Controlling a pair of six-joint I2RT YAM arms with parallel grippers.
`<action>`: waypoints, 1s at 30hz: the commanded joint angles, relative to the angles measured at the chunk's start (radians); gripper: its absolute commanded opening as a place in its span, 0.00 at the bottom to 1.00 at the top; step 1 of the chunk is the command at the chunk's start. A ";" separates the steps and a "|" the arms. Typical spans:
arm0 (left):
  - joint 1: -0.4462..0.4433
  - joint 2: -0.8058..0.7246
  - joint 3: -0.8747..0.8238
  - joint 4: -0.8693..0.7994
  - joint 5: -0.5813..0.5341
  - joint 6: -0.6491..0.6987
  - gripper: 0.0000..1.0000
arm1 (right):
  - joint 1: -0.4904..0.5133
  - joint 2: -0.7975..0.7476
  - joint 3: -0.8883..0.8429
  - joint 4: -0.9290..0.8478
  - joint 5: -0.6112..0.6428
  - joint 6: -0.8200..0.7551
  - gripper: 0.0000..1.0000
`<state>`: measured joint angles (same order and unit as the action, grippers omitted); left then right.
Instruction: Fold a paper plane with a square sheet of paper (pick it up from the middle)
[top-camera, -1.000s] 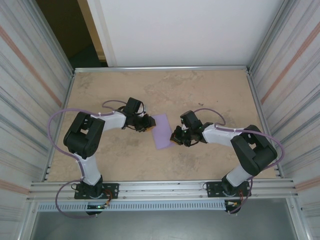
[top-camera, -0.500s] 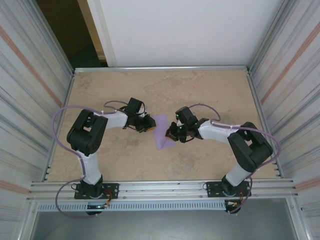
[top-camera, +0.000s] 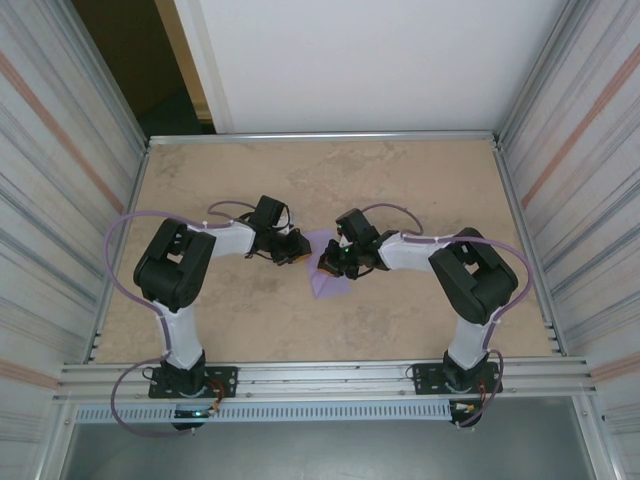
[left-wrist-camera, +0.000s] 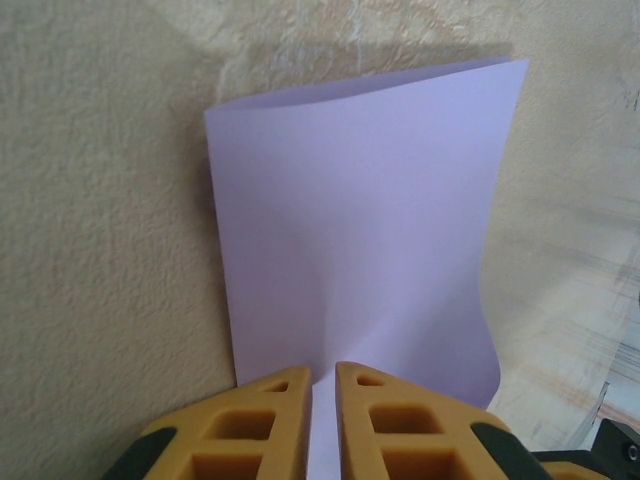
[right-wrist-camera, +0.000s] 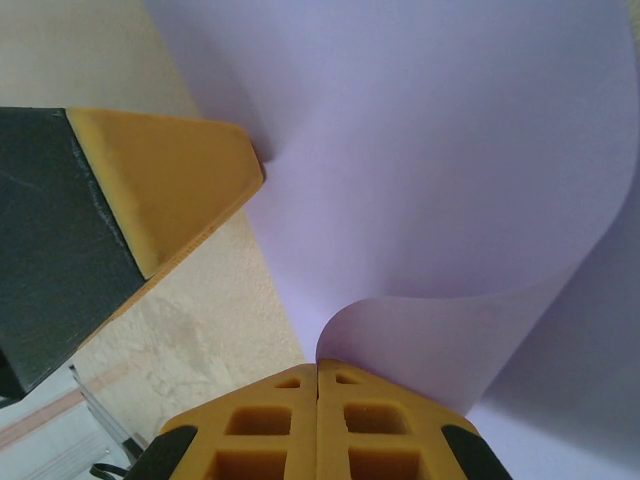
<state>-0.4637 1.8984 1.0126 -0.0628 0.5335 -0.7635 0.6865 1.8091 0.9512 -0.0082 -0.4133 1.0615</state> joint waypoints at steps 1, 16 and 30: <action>0.007 0.026 0.004 -0.066 -0.020 0.021 0.15 | 0.010 0.023 0.023 0.011 0.004 -0.011 0.00; 0.007 0.028 0.003 -0.068 -0.022 0.019 0.14 | 0.014 0.040 0.018 0.015 0.044 0.006 0.00; 0.008 0.038 0.002 -0.066 -0.021 0.016 0.14 | 0.012 0.055 0.027 0.027 0.042 0.006 0.00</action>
<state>-0.4637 1.9003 1.0126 -0.0628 0.5335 -0.7635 0.6945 1.8462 0.9524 0.0086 -0.3897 1.0622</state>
